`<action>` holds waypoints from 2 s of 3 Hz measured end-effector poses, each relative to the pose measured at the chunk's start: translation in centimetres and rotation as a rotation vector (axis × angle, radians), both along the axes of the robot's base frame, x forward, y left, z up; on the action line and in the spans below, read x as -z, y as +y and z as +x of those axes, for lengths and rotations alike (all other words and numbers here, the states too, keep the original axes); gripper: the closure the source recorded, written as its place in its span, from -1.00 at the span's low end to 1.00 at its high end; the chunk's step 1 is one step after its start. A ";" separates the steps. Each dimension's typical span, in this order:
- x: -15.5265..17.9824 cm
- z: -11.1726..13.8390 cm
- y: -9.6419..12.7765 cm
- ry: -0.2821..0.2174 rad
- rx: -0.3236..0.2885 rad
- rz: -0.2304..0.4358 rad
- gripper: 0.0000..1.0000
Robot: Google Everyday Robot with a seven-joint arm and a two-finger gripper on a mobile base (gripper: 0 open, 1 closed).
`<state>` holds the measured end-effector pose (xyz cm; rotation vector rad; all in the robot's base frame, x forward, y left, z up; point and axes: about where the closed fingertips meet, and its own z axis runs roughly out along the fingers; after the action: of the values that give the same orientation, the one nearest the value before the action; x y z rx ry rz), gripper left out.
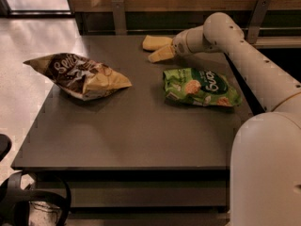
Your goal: Pick sponge
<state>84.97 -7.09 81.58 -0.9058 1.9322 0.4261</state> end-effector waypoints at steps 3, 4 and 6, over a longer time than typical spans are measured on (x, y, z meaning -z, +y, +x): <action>-0.1 0.0 0.3 0.004 -0.004 0.001 1.00; -0.4 0.0 0.3 0.002 -0.009 0.005 1.00; -6.3 -1.5 -2.1 -0.058 -0.023 -0.003 1.00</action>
Offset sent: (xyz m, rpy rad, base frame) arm 0.0001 0.0024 -0.0022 0.0005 0.0031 0.0031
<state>83.43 -9.24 87.83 -0.9334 1.8716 0.4068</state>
